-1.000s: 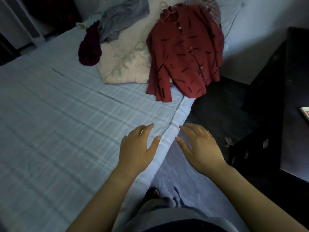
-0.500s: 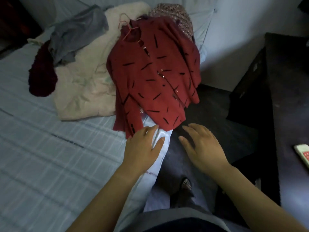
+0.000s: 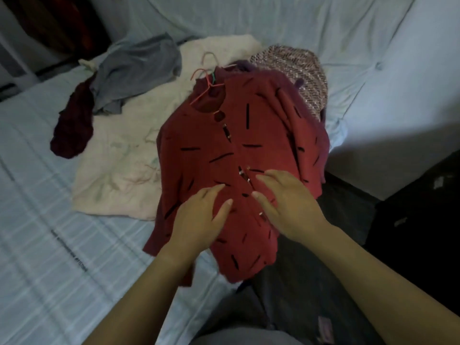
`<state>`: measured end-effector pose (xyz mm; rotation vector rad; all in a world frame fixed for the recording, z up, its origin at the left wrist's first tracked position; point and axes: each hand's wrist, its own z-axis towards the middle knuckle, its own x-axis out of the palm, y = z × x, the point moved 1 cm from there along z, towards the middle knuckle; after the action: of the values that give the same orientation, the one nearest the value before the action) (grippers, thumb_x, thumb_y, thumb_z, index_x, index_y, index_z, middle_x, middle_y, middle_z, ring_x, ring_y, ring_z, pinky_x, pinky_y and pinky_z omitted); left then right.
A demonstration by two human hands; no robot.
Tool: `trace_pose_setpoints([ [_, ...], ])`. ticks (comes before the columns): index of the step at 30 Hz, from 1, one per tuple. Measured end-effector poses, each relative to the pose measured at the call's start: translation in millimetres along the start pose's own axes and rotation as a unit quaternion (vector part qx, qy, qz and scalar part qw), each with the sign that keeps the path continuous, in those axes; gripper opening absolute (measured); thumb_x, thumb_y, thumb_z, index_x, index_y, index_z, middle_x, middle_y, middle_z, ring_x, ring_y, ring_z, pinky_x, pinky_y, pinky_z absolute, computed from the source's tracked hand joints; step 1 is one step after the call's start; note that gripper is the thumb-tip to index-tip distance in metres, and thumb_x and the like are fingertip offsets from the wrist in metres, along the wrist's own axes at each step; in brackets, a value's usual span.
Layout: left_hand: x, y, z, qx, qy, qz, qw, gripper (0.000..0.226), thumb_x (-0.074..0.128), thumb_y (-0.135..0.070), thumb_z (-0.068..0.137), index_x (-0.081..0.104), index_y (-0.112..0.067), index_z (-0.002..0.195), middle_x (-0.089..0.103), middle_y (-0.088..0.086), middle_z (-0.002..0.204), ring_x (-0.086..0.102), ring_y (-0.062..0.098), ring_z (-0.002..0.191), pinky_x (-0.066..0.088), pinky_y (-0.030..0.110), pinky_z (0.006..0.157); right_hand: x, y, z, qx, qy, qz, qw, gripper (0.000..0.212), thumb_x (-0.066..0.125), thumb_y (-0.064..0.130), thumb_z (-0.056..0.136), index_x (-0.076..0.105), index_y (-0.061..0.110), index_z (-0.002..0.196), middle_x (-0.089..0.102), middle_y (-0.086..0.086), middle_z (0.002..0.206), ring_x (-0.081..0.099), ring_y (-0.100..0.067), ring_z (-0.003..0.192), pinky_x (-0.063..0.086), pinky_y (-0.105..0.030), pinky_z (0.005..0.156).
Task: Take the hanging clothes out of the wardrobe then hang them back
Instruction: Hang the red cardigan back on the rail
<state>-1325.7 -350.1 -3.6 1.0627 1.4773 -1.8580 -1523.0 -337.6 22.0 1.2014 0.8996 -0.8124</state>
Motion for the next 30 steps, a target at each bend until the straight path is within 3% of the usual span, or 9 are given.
trace_pose_setpoints([
  [7,-13,19,140,-0.016,-0.004,0.001,1.0,0.064,0.027,-0.062,0.083,0.05,-0.027,0.131,0.059,-0.003,0.119,0.056,0.016,0.111,0.047,0.036,0.089,-24,-49,130,-0.062,0.035,-0.021,0.997,0.064,0.027,0.055,0.088,0.053,0.015,0.13,0.052,-0.006,0.132,0.044,-0.022,0.125,0.038,-0.045,0.103],
  [11,-15,55,201,-0.063,-0.017,-0.023,0.998,0.046,0.044,-0.046,0.09,0.055,-0.021,0.126,0.059,0.002,0.116,0.056,0.017,0.109,0.042,0.028,0.091,-31,-80,201,-0.101,0.038,-0.032,0.994,0.058,0.036,0.05,0.09,0.055,0.011,0.128,0.055,-0.009,0.127,0.049,-0.025,0.12,0.039,-0.037,0.103],
  [13,-17,75,228,-0.086,-0.039,-0.008,0.996,0.047,0.044,-0.042,0.087,0.058,-0.015,0.123,0.06,0.006,0.118,0.055,0.021,0.112,0.037,0.026,0.095,-31,-92,239,-0.121,0.048,-0.039,0.991,0.053,0.043,0.045,0.09,0.055,0.01,0.128,0.054,-0.011,0.129,0.048,-0.027,0.122,0.037,-0.037,0.104],
  [21,-17,131,304,-0.246,-0.104,0.045,0.963,0.043,0.049,-0.032,0.09,0.056,-0.008,0.125,0.057,0.016,0.123,0.05,0.034,0.117,0.037,0.039,0.101,-5,-116,404,-0.209,0.089,-0.058,0.972,0.05,0.061,0.035,0.086,0.054,0.008,0.128,0.05,-0.016,0.133,0.046,-0.035,0.123,0.038,-0.045,0.104],
  [24,-9,142,320,-0.297,-0.113,0.065,0.946,0.039,0.053,-0.021,0.093,0.052,-0.005,0.129,0.054,0.018,0.128,0.047,0.036,0.121,0.035,0.04,0.103,11,-125,442,-0.213,0.13,-0.077,0.965,0.055,0.058,0.038,0.087,0.047,0.013,0.134,0.043,-0.013,0.139,0.042,-0.034,0.126,0.039,-0.044,0.101],
  [27,3,152,332,-0.335,-0.078,0.067,0.937,0.047,0.04,-0.037,0.093,0.051,-0.012,0.132,0.055,0.014,0.13,0.05,0.033,0.12,0.04,0.043,0.101,28,-137,462,-0.211,0.168,-0.088,0.959,0.054,0.056,0.041,0.088,0.045,0.016,0.135,0.047,-0.011,0.133,0.046,-0.034,0.12,0.044,-0.044,0.092],
  [30,16,153,335,-0.345,-0.057,0.05,0.936,0.063,0.025,-0.055,0.085,0.057,-0.017,0.123,0.062,0.011,0.121,0.055,0.031,0.112,0.043,0.042,0.095,38,-145,472,-0.245,0.156,-0.08,0.953,0.047,0.065,0.037,0.082,0.058,0.015,0.123,0.059,-0.012,0.108,0.057,-0.037,0.096,0.049,-0.046,0.075],
])
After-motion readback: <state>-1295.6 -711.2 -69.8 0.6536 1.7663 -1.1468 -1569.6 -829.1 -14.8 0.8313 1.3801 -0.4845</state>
